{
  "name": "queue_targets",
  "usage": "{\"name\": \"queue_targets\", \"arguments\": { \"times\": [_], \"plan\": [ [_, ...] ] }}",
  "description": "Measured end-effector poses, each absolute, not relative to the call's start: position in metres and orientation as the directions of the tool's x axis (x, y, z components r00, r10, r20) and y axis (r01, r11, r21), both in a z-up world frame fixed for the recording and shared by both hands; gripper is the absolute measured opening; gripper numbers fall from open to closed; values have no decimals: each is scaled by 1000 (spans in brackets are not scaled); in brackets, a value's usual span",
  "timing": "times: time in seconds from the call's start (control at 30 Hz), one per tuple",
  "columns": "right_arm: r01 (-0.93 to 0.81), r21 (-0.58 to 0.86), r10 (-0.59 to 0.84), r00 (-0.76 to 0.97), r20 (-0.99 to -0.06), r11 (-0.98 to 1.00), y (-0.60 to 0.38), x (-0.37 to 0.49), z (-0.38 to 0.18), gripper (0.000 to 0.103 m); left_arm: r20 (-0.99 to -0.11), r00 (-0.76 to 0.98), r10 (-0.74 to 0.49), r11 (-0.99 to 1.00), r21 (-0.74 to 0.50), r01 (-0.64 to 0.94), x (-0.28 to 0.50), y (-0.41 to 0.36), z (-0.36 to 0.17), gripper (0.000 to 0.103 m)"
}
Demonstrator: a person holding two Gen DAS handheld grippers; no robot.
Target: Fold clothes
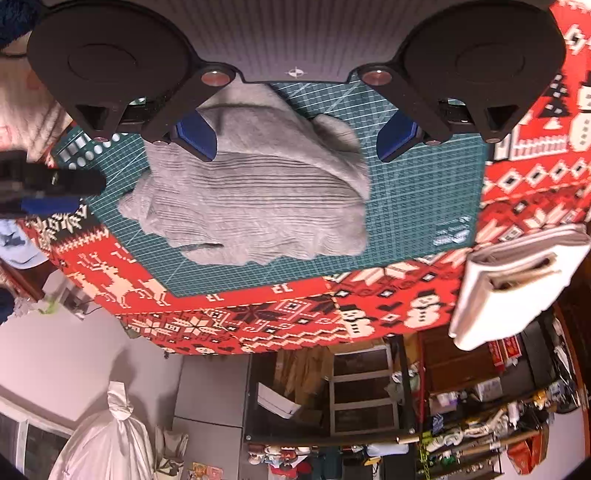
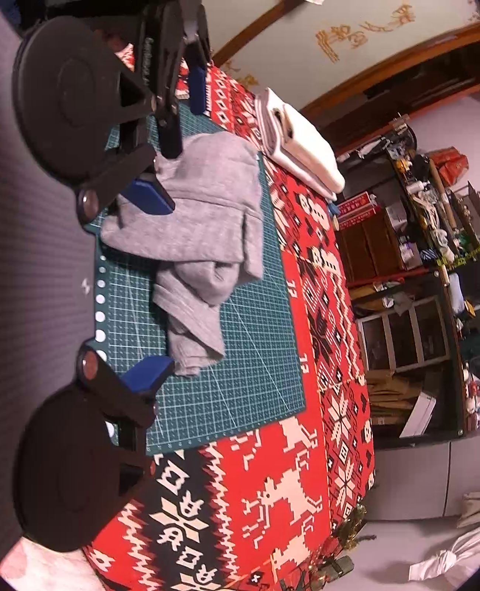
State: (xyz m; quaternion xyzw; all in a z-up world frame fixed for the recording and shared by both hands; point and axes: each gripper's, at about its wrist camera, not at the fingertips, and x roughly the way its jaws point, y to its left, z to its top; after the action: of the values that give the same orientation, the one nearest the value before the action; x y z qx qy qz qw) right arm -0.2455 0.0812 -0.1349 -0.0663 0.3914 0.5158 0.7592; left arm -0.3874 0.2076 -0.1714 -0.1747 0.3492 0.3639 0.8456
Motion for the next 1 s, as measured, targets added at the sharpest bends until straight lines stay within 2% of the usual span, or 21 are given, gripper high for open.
{"name": "queue_targets", "arguments": {
  "times": [0.17,0.3,0.33,0.37,0.4,0.47,0.5,0.57,0.67,0.9,0.93,0.97,1.0],
  "plan": [
    [-829,309,731,164,-663,467,77,-247,-138,87,-685,509,522,659,-54,-750,-390,199,-174,94],
    [-822,327,737,155,-658,466,72,-245,-141,87,-663,591,460,740,-82,-668,-389,183,-168,94],
    [-819,341,742,145,-655,461,72,-243,-143,82,-660,615,431,760,-103,-642,-389,179,-168,93],
    [-816,350,740,135,-658,460,71,-243,-146,70,-655,635,409,774,-119,-622,-389,176,-168,92],
    [-813,359,739,125,-662,459,71,-242,-149,63,-658,638,401,782,-117,-612,-388,173,-169,91],
    [-820,377,740,81,-668,430,76,-244,-155,31,-667,633,393,795,-99,-598,-385,168,-172,74],
    [-823,386,740,60,-670,416,78,-244,-158,28,-673,628,391,802,-86,-591,-384,166,-174,70],
    [-825,414,749,17,-662,384,86,-246,-162,28,-682,624,382,808,-80,-583,-383,165,-176,55],
    [-813,442,755,-5,-656,379,100,-242,-169,30,-687,629,364,801,-113,-587,-387,168,-179,46],
    [-748,568,783,-105,-613,344,115,-227,-182,31,-679,646,349,781,-170,-600,-399,173,-179,45],
    [-737,583,786,-115,-607,342,116,-225,-182,24,-679,646,348,778,-175,-603,-400,174,-179,45],
    [-734,588,791,-115,-601,340,115,-224,-182,11,-680,647,346,775,-181,-605,-402,175,-180,45],
    [-738,584,794,-111,-598,337,115,-225,-179,6,-679,649,343,772,-190,-606,-404,175,-180,45]
  ]
}}
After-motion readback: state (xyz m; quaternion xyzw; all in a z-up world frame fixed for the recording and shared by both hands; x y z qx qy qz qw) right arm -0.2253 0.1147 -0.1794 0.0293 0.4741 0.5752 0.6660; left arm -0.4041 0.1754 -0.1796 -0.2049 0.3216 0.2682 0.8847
